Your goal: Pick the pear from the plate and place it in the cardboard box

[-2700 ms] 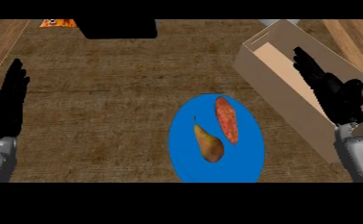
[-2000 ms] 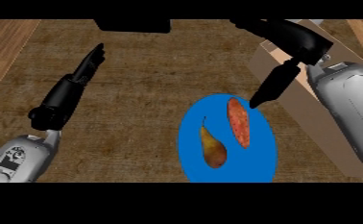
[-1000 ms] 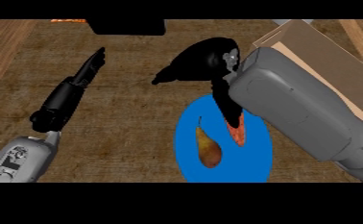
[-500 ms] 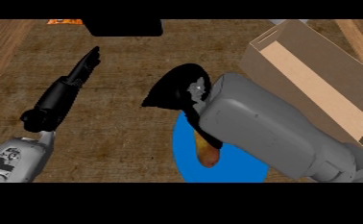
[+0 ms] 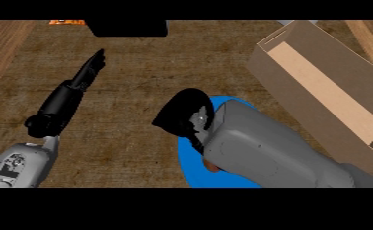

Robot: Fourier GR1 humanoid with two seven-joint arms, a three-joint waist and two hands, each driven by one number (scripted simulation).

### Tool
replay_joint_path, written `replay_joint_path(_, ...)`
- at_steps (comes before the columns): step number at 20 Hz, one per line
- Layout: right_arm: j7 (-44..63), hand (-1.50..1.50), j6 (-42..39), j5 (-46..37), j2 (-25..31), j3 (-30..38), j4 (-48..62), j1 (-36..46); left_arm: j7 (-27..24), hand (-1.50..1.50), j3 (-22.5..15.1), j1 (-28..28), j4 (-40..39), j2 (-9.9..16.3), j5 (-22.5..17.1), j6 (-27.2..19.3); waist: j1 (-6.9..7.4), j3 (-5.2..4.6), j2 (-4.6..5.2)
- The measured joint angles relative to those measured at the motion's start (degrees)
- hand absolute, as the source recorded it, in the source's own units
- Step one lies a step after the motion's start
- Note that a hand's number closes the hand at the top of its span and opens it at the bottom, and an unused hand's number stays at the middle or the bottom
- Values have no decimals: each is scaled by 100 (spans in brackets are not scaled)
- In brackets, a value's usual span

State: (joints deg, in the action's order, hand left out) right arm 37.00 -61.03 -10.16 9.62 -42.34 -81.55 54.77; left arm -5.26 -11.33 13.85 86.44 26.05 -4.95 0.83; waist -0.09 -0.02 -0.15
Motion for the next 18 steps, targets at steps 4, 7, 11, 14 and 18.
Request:
replay_joint_path(4, 101, -150, -69, -277, -79, 18, -176, -258, -8, 0, 80, -87, 63, -88, 99, 66, 12, 1, 4)
replay_joint_path(7, 75, -150, -156, -490, -165, 45, -158, -310, 92, 0, 115, -81, 127, -168, 169, 111, 25, 1, 8)
replay_joint_path(11, -64, -150, -194, -937, -177, -117, -136, -482, 80, 0, 204, -23, 37, -241, 286, 178, 32, 2, 15)
replay_joint_path(14, -418, -150, -122, -1397, -78, -282, -11, -577, 131, 0, 272, -32, 106, -268, 314, 272, 51, 2, 22)
replay_joint_path(18, -697, -150, -44, -1829, -130, -327, 90, -772, 162, 0, 397, -93, 187, -315, 360, 392, 51, 3, 20)
